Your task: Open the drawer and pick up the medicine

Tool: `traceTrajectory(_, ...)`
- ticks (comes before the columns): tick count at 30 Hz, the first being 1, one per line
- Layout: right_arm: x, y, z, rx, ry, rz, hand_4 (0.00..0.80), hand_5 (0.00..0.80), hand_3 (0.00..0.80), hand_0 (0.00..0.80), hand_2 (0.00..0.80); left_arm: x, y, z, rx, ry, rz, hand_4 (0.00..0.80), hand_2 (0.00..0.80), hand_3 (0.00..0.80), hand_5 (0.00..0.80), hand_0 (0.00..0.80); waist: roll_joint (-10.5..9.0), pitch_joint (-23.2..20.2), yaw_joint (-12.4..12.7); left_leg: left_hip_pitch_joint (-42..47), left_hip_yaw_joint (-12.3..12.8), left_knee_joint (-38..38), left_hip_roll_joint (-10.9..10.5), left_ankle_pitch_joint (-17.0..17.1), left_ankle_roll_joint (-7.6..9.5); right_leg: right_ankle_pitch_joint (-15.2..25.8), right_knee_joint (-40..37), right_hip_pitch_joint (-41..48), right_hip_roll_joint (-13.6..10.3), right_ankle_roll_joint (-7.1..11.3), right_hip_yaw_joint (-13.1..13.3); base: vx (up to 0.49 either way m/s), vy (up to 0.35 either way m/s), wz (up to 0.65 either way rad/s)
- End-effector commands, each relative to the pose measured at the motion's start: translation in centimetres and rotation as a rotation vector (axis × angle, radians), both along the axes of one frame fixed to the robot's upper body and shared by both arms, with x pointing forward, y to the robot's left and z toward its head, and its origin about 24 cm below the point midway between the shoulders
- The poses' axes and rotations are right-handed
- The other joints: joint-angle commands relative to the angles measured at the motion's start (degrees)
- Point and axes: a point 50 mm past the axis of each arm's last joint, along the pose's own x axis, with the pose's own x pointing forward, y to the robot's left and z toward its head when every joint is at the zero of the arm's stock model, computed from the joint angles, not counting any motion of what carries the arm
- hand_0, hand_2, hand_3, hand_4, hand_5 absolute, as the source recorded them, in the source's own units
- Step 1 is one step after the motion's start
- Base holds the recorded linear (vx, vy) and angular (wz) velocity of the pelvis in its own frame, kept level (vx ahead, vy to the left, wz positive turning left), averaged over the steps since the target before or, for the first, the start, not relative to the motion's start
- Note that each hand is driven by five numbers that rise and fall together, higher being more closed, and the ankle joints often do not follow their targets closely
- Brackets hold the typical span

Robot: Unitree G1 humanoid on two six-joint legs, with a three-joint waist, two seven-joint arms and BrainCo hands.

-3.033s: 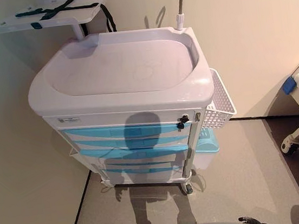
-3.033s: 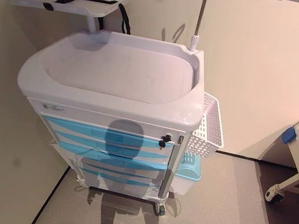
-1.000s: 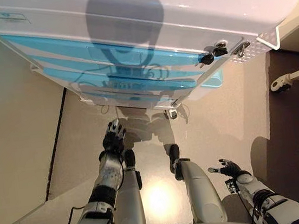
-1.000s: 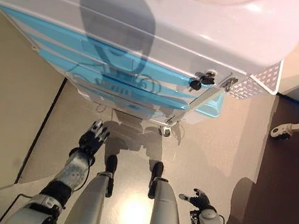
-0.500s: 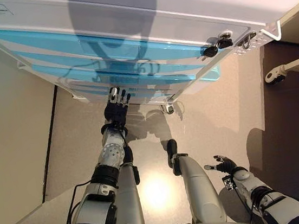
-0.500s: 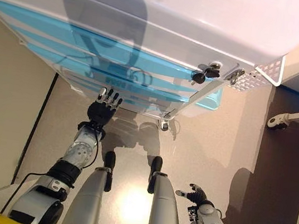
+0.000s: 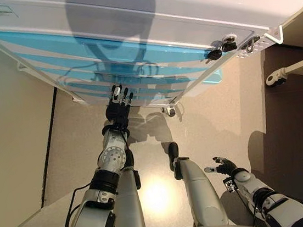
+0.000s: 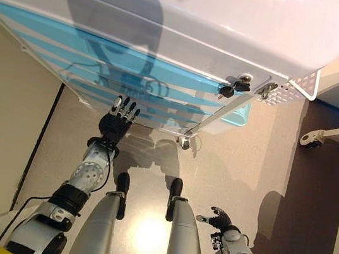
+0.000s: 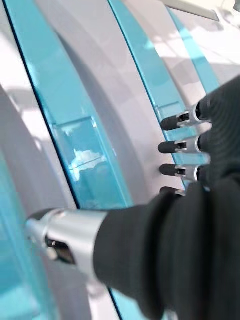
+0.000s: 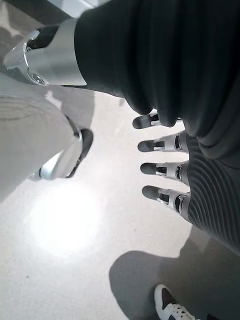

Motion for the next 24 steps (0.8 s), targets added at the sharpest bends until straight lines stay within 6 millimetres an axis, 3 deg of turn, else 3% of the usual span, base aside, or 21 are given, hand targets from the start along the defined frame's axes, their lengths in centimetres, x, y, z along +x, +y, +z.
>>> traceTrajectory(1,-1.9,-1.9,-0.7,-0.074,0.065,0.032,0.0,0.0,0.0,0.0,0.0,0.0,-2.9,8.7,-0.023,-0.426,-0.122,0.0,0.0,0.0,0.0,0.0,2.65,-3.7,0.22,1.69,1.02,-0.69,-1.32,-2.36,1.54,2.0,-4.13,2.21,0.44,0.92,-0.48,0.0,0.0,0.0)
traceTrajectory(9,-1.7,-1.9,-0.6,-0.086,0.065,0.055,0.0,0.0,0.0,0.0,0.0,0.6,-1.6,9.6,-0.02,-0.444,-0.071,0.0,0.0,0.0,0.0,0.0,2.16,-3.57,0.2,2.42,0.81,-2.65,-1.05,-1.17,1.04,3.09,-6.22,2.95,0.7,1.04,-1.02,-0.004,-0.004,-0.01)
traceTrajectory(17,-1.7,-1.8,-0.6,-0.089,0.066,0.075,0.0,0.0,0.0,0.0,0.0,0.6,-2.0,10.9,-0.021,-0.495,-0.094,0.0,0.0,0.0,0.0,0.0,1.01,-3.72,-0.02,2.72,0.04,-4.49,-0.65,0.06,0.42,3.74,-7.91,3.69,1.0,1.14,-2.19,0.004,-0.041,0.01)
traceTrajectory(24,-1.3,-1.6,-0.4,-0.077,0.047,0.069,0.0,0.0,0.0,0.0,0.0,1.5,-1.3,10.1,-0.007,-0.44,-0.069,0.0,0.0,0.0,0.0,0.0,-0.39,-3.76,-0.16,1.61,-0.77,-5.2,-0.12,1.14,-0.2,4.33,-8.87,2.96,1.52,1.11,-3.02,-0.014,-0.05,0.06)
